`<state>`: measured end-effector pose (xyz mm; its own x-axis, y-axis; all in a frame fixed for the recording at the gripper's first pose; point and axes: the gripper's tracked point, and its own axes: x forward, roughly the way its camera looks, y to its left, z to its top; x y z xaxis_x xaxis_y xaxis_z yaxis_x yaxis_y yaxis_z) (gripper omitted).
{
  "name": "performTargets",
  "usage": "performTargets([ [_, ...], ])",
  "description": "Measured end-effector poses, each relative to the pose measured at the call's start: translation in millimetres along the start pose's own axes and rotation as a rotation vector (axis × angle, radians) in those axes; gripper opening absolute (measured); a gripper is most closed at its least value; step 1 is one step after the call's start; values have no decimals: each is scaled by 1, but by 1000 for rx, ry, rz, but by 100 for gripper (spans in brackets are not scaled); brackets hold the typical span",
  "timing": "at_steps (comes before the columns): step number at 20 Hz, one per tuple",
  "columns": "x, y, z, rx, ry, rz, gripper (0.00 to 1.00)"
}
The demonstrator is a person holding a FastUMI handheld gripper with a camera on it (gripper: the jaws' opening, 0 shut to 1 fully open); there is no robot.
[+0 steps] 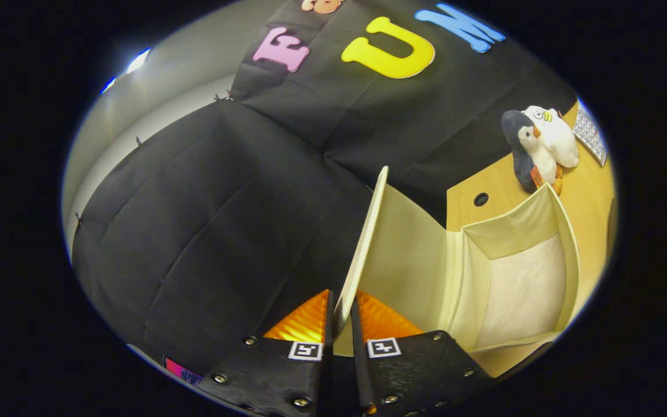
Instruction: Open the storage box then place both shoes into the box .Put the left shoe in first, then the right shoe, with the right side of both shoes facing outward in a uniform manner.
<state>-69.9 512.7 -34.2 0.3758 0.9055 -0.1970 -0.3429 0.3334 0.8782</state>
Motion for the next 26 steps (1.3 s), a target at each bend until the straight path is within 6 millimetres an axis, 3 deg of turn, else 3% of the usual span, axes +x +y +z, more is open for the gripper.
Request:
performTargets([
  [3, -6, -1, -9, -130, 21, -42, 98],
  [6, -20, -2, -9, -221, 12, -54, 97],
  [9, -40, -10, 6, -283, -22, -72, 97],
  [13, -41, -4, 12, -287, -12, -57, 97],
  [15, -54, -9, 24, -317, -57, -81, 97],
  [17, -75, -30, 37, -402, -96, -159, 97],
  [20, -115, -78, 58, -509, -150, -305, 97],
  [22, -141, -110, 69, -524, -165, -376, 97],
  [26, -189, -156, 90, -525, -197, -492, 97],
])
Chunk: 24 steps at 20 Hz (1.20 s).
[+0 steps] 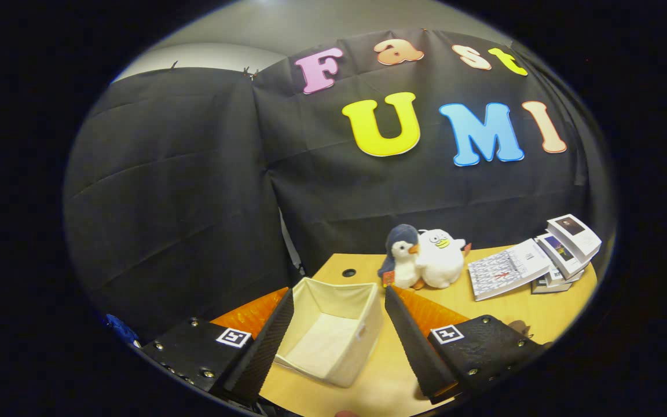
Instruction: Open the storage box then place both shoes into the box .Put the left shoe in first, then the right shoe, with the right side of both shoes facing outward in a uniform manner.
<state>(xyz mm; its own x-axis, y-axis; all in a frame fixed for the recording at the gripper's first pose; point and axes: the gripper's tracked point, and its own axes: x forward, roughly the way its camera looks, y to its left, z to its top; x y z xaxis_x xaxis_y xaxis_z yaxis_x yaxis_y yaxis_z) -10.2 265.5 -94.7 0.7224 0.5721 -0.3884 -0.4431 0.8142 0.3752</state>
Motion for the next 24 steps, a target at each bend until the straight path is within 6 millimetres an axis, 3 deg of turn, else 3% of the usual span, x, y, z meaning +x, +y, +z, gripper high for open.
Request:
performTargets([
  [6, -23, -85, -22, -36, 25, -143, 97],
  [13, -20, -156, -95, -18, 167, -226, 98],
  [20, -7, -193, -172, 30, 353, -246, 98],
  [24, 4, -199, -210, 50, 457, -248, 98],
])
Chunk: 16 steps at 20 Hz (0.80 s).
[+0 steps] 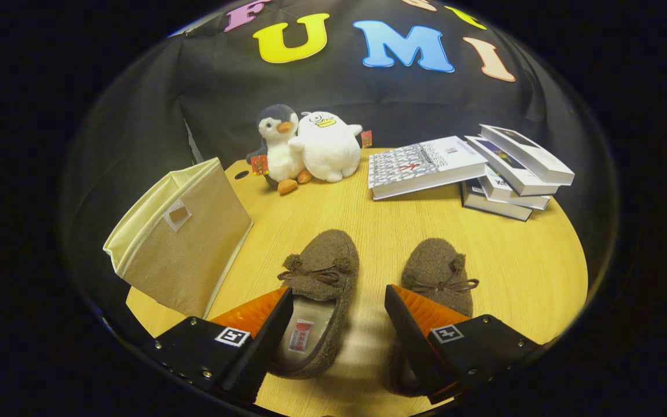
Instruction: Open the storage box then place both shoes into the box .Put the left shoe in first, then the right shoe, with the right side of both shoes facing outward in a uniform manner.
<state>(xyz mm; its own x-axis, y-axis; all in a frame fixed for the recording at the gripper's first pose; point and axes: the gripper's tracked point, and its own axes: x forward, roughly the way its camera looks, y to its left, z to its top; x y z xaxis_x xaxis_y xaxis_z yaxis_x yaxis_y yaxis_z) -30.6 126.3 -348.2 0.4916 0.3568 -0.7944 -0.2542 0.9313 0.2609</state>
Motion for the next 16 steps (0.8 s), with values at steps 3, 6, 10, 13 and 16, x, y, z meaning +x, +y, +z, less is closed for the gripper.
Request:
performTargets([
  [3, 15, -4, -17, -18, 64, -7, 97],
  [6, 21, -8, -24, -38, 107, -29, 87],
  [10, 35, -3, -36, 7, 174, -8, 51],
  [13, 32, -4, -32, 42, 174, -23, 25],
  [16, 36, -6, -36, 88, 187, -33, 1],
])
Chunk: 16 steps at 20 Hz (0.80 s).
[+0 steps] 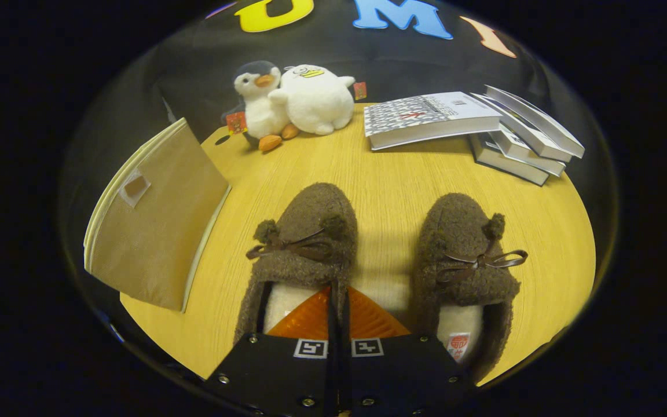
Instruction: Open the storage box then place both shoes into the box .Put the left shoe in first, then the right shoe, with the right side of both shoes facing outward in a uniform manner.
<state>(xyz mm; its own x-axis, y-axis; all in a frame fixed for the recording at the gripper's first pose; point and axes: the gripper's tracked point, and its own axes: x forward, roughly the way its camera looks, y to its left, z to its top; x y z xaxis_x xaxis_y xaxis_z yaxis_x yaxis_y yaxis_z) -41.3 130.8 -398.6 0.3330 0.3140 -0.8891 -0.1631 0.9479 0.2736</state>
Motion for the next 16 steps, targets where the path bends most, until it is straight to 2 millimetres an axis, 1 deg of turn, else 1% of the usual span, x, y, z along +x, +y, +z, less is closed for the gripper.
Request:
performTargets([
  [2, -4, -1, 4, 45, 4, 1, 0],
  [3, -6, 2, 6, 86, -5, 17, 0],
  [5, -14, 8, 15, 173, -22, 55, 0],
  [8, -26, 10, 28, 218, -53, 79, 0],
  [10, -34, 14, 34, 268, -58, 98, 0],
  [11, -40, 17, 39, 292, -68, 111, 0],
  [12, -38, 22, 44, 308, -74, 118, 0],
  [14, -51, 30, 56, 328, -85, 133, 0],
  [16, -65, 43, 72, 357, -108, 162, 0],
])
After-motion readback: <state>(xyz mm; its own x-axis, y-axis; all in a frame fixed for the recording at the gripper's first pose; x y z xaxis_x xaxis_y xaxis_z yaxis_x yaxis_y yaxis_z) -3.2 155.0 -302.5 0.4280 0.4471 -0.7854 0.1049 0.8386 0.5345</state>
